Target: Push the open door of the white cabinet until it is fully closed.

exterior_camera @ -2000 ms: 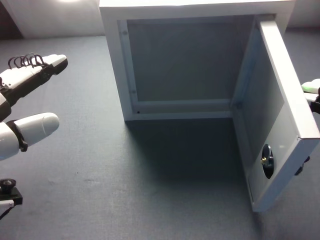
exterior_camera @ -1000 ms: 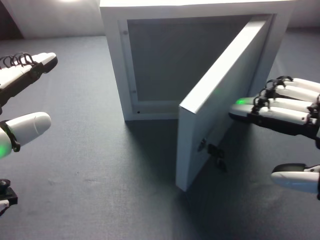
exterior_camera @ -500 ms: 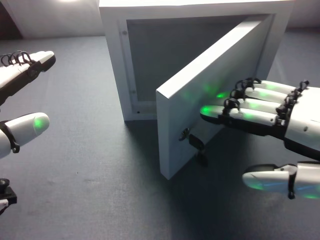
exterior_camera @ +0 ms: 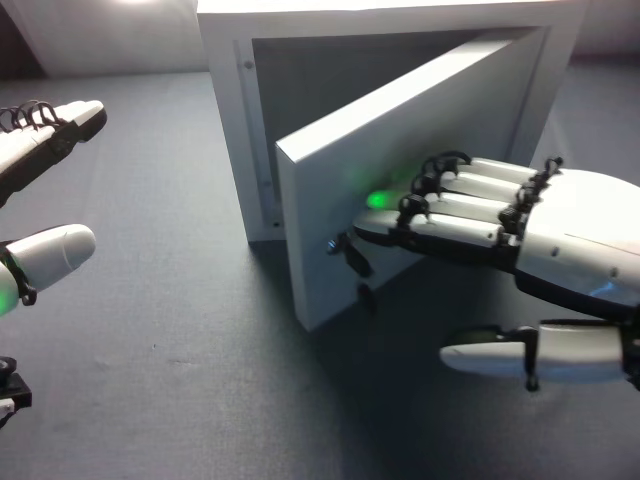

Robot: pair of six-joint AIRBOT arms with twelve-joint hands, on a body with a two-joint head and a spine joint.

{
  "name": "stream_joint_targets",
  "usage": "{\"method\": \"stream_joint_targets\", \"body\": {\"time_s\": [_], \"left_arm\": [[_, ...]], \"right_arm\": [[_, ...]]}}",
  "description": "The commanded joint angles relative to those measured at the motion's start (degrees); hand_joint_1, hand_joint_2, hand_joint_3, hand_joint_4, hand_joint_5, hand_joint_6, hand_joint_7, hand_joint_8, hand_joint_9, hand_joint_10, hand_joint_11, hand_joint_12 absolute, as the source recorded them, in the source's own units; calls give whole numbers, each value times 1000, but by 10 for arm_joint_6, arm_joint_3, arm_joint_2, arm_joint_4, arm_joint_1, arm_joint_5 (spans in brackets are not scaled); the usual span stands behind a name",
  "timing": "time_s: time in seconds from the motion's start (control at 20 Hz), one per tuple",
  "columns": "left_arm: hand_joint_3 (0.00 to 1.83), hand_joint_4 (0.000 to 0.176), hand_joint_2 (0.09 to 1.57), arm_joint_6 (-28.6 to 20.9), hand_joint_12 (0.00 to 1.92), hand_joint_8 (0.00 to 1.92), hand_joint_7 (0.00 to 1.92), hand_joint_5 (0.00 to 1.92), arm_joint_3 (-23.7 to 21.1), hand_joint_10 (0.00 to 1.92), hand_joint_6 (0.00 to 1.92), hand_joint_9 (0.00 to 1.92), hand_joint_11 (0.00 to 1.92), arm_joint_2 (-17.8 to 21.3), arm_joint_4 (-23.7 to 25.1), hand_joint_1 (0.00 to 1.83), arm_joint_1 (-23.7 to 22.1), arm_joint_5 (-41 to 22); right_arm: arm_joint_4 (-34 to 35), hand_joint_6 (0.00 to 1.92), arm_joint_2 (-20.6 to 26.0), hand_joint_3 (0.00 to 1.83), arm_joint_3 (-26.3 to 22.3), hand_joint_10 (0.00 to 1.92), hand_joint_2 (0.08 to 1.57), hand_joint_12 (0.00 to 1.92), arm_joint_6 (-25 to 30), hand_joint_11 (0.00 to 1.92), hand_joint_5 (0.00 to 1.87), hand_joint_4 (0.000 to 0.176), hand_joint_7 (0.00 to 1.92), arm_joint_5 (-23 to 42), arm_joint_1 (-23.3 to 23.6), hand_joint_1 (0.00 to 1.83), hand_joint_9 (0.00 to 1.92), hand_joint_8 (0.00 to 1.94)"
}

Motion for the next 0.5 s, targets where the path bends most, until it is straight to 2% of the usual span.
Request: {"method": "stream_joint_targets", "body": {"time_s": [0.0, 0.05, 0.15, 0.25, 0.35, 0.45], "left_arm": [[0, 12, 1440, -1, 0, 0, 0, 0, -1, 0, 0, 0, 0, 4, -15, 200, -1, -78], [0, 13, 1440, -1, 0, 0, 0, 0, -2, 0, 0, 0, 0, 4, -17, 206, 1, -80], [0, 16, 1441, -1, 0, 0, 0, 0, -2, 0, 0, 0, 0, 2, -24, 217, 7, -86], [1, 0, 1447, -1, 0, 0, 0, 0, -2, 0, 0, 0, 0, 0, -26, 221, 8, -87], [1, 0, 1446, -1, 0, 0, 0, 0, -2, 0, 0, 0, 0, -2, -29, 201, 10, -88], [2, 0, 1448, -1, 0, 0, 0, 0, -2, 0, 0, 0, 0, -3, -31, 165, 12, -89]], "right_arm": [[13, 2, -8, 0, 5, 256, 1270, 868, 2, 0, 133, 0, 122, 61, 14, 554, 12, 2], [13, 1, -14, 0, 9, 208, 1271, 776, 2, 0, 137, 0, 128, 57, 19, 576, 29, 1], [13, 1, -32, 0, 21, 125, 1272, 780, 2, 0, 143, 0, 162, 43, 31, 561, 81, 1], [13, 6, -43, 0, 30, 71, 1274, 570, 2, 0, 167, 0, 165, 26, 39, 562, 121, 3], [13, 0, -55, 0, 42, 31, 1255, 363, 2, 0, 125, 0, 135, 11, 49, 571, 127, 0], [15, 1, -67, 1, 52, 17, 1258, 346, 2, 0, 104, 0, 122, -1, 58, 576, 110, 0]]}}
